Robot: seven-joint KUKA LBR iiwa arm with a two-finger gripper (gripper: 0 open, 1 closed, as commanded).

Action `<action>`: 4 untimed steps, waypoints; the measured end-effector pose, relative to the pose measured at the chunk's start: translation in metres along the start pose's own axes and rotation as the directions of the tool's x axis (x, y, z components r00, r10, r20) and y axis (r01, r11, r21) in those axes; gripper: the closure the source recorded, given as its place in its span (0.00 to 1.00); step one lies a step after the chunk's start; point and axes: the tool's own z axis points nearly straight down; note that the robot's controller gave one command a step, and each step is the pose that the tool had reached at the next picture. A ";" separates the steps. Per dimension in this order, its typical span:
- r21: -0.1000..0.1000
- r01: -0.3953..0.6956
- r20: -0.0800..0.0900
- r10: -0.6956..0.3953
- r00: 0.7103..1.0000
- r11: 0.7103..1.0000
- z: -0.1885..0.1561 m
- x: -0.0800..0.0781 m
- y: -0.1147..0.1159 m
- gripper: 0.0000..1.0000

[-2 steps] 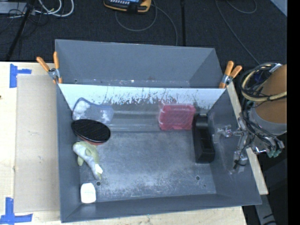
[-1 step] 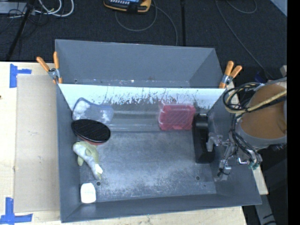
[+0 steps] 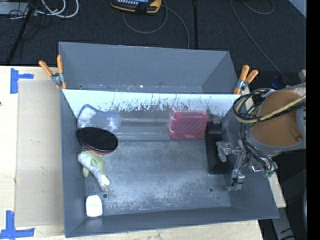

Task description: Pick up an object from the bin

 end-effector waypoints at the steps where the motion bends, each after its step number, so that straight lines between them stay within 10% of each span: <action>1: -0.002 0.222 -0.007 -0.222 0.975 0.975 0.014 -0.038 0.001 0.00; 2: -0.015 0.417 -0.006 -0.417 0.909 0.909 0.011 -0.051 0.003 1.00; 4: -0.015 0.418 -0.008 -0.418 0.908 0.908 0.008 -0.050 0.003 1.00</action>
Offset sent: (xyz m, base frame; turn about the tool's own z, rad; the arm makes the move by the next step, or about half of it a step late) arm 0.0503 0.0049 -0.0150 -0.4411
